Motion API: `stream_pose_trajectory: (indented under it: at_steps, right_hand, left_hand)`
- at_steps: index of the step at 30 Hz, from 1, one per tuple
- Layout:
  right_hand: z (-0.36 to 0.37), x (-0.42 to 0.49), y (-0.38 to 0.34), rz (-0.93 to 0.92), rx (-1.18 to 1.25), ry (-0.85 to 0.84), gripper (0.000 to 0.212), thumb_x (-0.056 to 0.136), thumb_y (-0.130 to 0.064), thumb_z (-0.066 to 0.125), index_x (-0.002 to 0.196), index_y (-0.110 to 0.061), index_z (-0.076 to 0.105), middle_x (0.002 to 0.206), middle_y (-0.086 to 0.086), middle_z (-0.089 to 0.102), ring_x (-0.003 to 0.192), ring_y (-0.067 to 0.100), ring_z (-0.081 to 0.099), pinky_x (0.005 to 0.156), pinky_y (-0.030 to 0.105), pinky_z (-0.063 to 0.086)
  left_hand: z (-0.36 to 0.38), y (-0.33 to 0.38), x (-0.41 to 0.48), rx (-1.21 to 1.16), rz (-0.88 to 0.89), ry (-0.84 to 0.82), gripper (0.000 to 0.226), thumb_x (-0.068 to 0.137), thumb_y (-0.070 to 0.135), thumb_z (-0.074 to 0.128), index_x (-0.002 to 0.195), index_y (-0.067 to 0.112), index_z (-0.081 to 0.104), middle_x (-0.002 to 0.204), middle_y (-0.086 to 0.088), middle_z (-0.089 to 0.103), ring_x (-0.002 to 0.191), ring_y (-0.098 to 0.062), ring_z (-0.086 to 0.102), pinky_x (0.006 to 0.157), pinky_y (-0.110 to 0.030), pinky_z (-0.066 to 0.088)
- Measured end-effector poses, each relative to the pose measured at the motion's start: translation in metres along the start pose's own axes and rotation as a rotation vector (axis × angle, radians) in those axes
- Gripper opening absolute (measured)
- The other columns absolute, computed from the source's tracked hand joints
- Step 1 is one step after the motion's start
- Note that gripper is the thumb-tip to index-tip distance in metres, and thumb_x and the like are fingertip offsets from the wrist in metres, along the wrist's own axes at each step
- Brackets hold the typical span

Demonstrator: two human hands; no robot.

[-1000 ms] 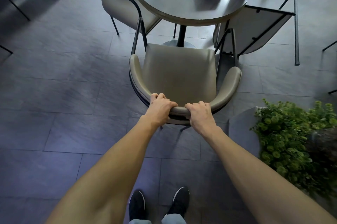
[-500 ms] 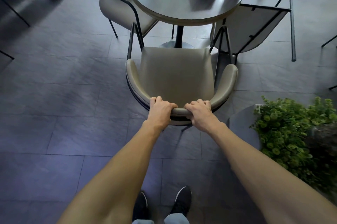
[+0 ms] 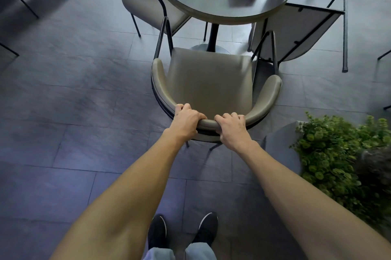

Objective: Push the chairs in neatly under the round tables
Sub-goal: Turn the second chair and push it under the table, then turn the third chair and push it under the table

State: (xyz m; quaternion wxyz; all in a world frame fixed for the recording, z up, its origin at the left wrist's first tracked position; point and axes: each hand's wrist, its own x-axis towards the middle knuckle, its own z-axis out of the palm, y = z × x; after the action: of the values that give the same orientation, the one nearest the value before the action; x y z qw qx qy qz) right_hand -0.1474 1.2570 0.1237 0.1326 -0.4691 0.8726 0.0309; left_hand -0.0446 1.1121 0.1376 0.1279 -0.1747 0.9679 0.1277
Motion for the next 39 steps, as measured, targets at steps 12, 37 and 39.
stream_pose_trajectory:
  at_steps: [12, 37, 39]
  right_hand:
    - [0.005, -0.004, -0.009, 0.030, -0.043, 0.049, 0.034, 0.086, -0.040, 0.059, 0.112, -0.019, 0.053, 0.111, 0.003, 0.062, 0.106, 0.029, 0.054, 0.096, 0.043, 0.034]
    - [-0.271, 0.002, -0.246, -0.113, -0.104, 0.077, 0.052, 0.090, -0.042, 0.054, 0.136, -0.020, 0.043, 0.136, 0.013, 0.050, 0.126, 0.037, 0.043, 0.102, 0.054, 0.035]
    - [-0.298, 0.012, -0.280, -0.116, -0.112, 0.082, 0.054, 0.091, -0.040, 0.055, 0.138, -0.018, 0.042, 0.137, 0.014, 0.048, 0.128, 0.038, 0.041, 0.103, 0.053, 0.033]
  left_hand:
    - [0.011, 0.000, -0.006, 0.193, 0.018, 0.035, 0.052, 0.088, 0.024, 0.060, 0.137, 0.030, 0.045, 0.124, -0.001, 0.058, 0.113, -0.027, 0.049, 0.107, -0.041, 0.028]
    - [-0.249, -0.169, -0.201, 0.198, -0.245, 0.323, 0.050, 0.099, 0.052, 0.039, 0.143, 0.028, 0.044, 0.140, -0.010, 0.051, 0.129, -0.034, 0.044, 0.104, -0.047, 0.035]
    - [-0.280, -0.199, -0.221, 0.240, -0.266, 0.365, 0.050, 0.100, 0.052, 0.037, 0.143, 0.029, 0.044, 0.140, -0.011, 0.051, 0.128, -0.034, 0.045, 0.102, -0.047, 0.036]
